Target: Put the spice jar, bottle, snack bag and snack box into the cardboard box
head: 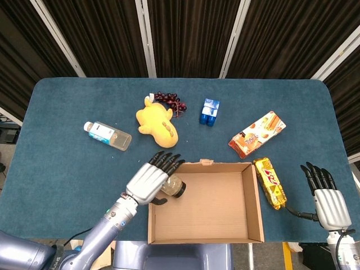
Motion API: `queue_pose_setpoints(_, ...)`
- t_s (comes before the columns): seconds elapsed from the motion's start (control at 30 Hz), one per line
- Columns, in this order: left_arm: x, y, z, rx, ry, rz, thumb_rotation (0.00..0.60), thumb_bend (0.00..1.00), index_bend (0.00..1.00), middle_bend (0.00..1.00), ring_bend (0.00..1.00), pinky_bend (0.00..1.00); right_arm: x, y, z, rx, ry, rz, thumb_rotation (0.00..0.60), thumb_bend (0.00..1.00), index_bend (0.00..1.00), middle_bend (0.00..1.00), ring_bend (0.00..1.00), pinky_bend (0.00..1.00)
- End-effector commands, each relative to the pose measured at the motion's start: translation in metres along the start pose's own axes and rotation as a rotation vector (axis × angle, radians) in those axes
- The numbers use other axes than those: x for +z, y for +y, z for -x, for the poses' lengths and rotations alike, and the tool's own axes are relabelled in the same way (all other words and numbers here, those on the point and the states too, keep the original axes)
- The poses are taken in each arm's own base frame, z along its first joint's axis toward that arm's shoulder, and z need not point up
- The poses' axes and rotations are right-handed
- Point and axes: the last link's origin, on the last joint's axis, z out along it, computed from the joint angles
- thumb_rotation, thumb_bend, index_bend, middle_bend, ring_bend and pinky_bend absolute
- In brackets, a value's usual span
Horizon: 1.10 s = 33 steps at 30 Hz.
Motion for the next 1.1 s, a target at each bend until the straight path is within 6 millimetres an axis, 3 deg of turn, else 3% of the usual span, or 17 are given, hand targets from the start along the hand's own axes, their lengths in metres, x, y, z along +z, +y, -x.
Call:
queue_pose_setpoints(0.03, -0.003, -0.029, -0.009, 0.030, 0.026, -0.086, 0.600, 0.05, 0.00, 0.00, 0.00, 0.00, 0.000, 0.000, 0.000, 0.000, -0.002, 0.001, 0.600, 0.00, 0.00, 0.00, 0.00, 0.00)
queue_pose_setpoints(0.2, -0.006, -0.077, -0.023, 0.124, 0.063, -0.194, 0.600, 0.05, 0.05, 0.00, 0.00, 0.07, -0.001, -0.001, 0.000, -0.001, -0.003, 0.002, 0.600, 0.00, 0.00, 0.00, 0.00, 0.00)
queue_pose_setpoints(0.27, -0.009, -0.104, -0.026, 0.178, 0.062, -0.254, 0.600, 0.05, 0.05, 0.00, 0.00, 0.08, -0.001, -0.001, 0.000, -0.001, -0.004, 0.002, 0.600, 0.00, 0.00, 0.00, 0.00, 0.00)
queue_pose_setpoints(0.53, -0.007, -0.185, -0.030, 0.326, -0.004, -0.406, 0.600, 0.06, 0.09, 0.00, 0.02, 0.08, -0.001, -0.001, 0.001, 0.014, -0.014, 0.011, 0.600, 0.00, 0.00, 0.00, 0.00, 0.00)
queue_pose_setpoints(0.77, 0.016, -0.226, -0.006, 0.338, -0.098, -0.458, 0.600, 0.05, 0.09, 0.00, 0.03, 0.08, -0.001, -0.002, 0.000, 0.029, -0.018, 0.019, 0.600, 0.00, 0.00, 0.00, 0.00, 0.00)
queue_pose_setpoints(1.1, 0.052, -0.258, 0.032, 0.360, -0.203, -0.501, 0.600, 0.05, 0.09, 0.00, 0.03, 0.09, -0.001, -0.001, -0.001, 0.048, -0.023, 0.036, 0.600, 0.00, 0.00, 0.00, 0.00, 0.00)
